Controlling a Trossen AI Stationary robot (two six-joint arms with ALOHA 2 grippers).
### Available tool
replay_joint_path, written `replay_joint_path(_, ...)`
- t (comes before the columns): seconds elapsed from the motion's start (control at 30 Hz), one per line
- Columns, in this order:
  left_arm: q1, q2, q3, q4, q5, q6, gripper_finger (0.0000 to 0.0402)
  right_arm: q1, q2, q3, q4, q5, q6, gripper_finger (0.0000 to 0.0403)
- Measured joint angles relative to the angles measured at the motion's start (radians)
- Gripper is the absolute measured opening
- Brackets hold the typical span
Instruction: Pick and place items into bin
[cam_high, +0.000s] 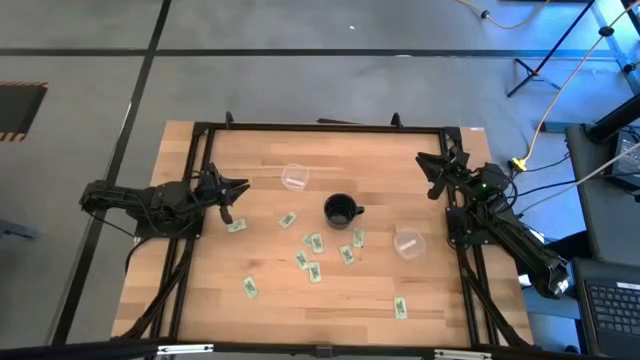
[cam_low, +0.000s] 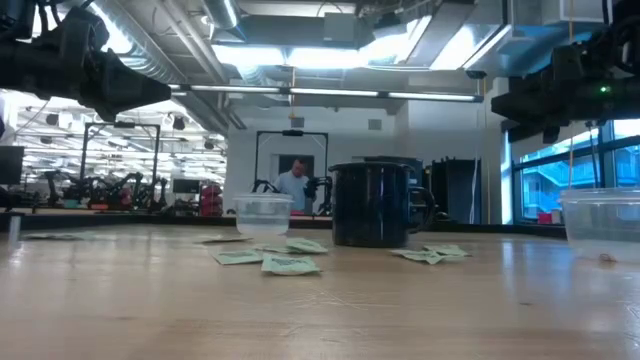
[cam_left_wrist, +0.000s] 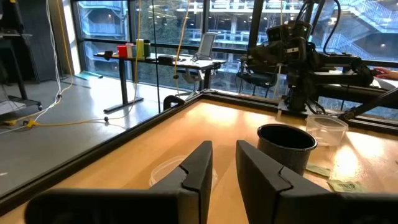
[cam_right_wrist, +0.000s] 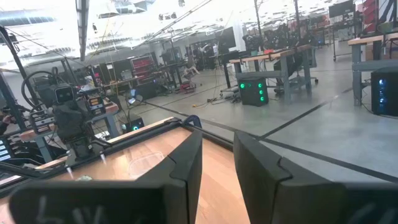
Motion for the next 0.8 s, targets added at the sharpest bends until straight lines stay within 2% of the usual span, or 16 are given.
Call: replay_joint_path(0.8,0.0,0.0,0.0,0.0,0.0,0.0,0.0064,0.0,0.0,0.0,0.0,0.0,-0.001,0.0095)
